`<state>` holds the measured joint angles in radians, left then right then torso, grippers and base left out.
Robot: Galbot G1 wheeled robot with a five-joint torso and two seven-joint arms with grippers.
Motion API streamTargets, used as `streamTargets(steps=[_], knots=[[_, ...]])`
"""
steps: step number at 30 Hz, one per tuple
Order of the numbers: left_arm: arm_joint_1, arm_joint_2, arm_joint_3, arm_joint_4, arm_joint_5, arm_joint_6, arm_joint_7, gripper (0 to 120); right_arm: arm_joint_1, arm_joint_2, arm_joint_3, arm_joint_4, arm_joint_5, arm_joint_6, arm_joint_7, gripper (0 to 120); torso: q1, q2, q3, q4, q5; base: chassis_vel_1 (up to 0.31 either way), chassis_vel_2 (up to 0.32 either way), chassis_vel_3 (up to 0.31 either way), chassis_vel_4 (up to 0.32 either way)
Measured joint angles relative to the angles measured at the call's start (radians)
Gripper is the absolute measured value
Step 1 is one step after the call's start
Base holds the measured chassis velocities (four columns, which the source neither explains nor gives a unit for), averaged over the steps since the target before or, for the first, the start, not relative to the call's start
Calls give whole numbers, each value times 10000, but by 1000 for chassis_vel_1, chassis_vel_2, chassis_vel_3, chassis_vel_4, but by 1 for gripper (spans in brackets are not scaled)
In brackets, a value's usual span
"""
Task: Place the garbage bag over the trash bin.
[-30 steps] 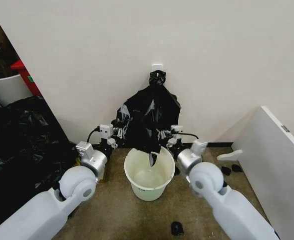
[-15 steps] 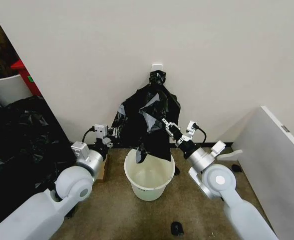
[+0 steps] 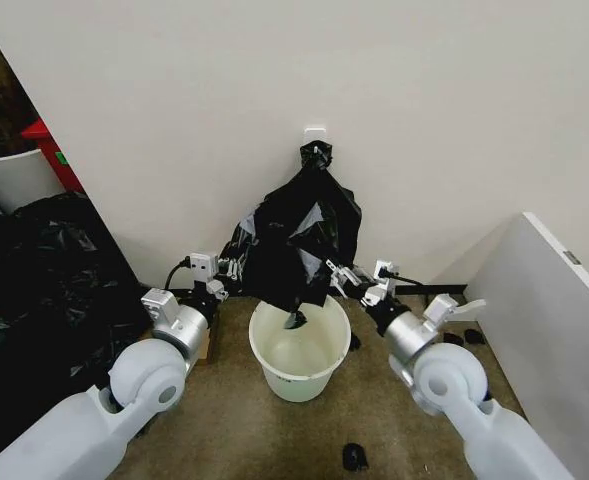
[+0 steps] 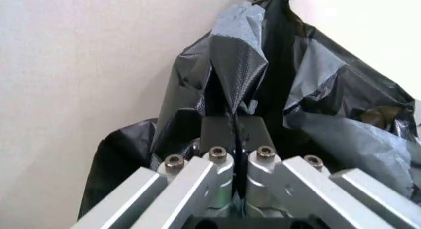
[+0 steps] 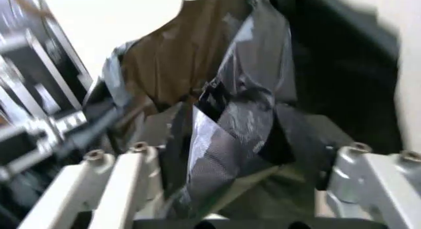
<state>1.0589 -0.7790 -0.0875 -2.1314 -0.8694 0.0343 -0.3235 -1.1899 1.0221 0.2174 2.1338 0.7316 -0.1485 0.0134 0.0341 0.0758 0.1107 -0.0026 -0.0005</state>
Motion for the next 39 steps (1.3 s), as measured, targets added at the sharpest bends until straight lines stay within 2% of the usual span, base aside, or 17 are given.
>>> streamTargets(steps=[3,5,7,8,10,17,21,27,28,31,32,35,36,39], knots=[[86,10,-2,-81,23,0,-12,0,-118,-188,-89,491,-1429,102,156,71,0,0,0,0,1,0,0,0,0],[99,13,-2,-92,28,0,-16,0,-108,-227,-144,642,-1581,94,210,73,0,0,0,0,1,0,0,0,0],[142,20,7,-114,42,0,-17,0,15,-345,-372,1022,-1996,13,307,84,0,0,0,0,-2,0,0,0,0],[142,20,7,-114,42,0,-17,0,15,-345,-372,1022,-1996,13,307,84,0,0,0,0,-2,0,0,0,0],[168,-3,63,-115,81,0,-18,0,432,-561,-731,1286,-2685,-254,269,95,0,0,0,1,-1,0,0,0,0],[283,-89,95,-59,185,2,-17,0,1604,-1161,-1673,988,-3085,-1045,93,100,0,0,2,1,-1,0,0,0,0],[392,-140,61,-64,231,-5,-15,0,3083,-1272,-2889,118,-2791,-1836,160,90,1,0,2,3,0,0,0,0,0],[420,-179,35,-70,252,-24,29,0,4637,-761,-3970,-887,-2828,-2484,480,82,1,0,2,4,0,0,0,0,0],[420,-179,35,-70,252,-24,29,0,4637,-761,-3970,-887,-2828,-2484,480,82,1,0,2,4,0,0,0,0,0],[404,-234,69,-34,258,-44,38,0,5048,-790,-4285,-1110,-2827,-3216,818,69,1,0,2,3,-2,0,0,0,0],[404,-234,69,-34,258,-44,38,0,5048,-790,-4285,-1110,-2827,-3216,818,69,1,0,2,3,-2,0,0,0,0],[320,-304,105,101,258,-70,46,0,5054,-1115,-4307,-1093,-2828,-3652,1146,53,1,0,2,-2,-1,0,0,0,0],[320,-304,105,101,258,-70,46,0,5054,-1115,-4307,-1093,-2828,-3652,1146,53,1,0,2,-2,-1,0,0,0,0],[250,-342,166,170,258,-85,65,0,5035,-1330,-4283,-1004,-2797,-3968,1341,41,1,0,1,1,0,0,0,0,0]])
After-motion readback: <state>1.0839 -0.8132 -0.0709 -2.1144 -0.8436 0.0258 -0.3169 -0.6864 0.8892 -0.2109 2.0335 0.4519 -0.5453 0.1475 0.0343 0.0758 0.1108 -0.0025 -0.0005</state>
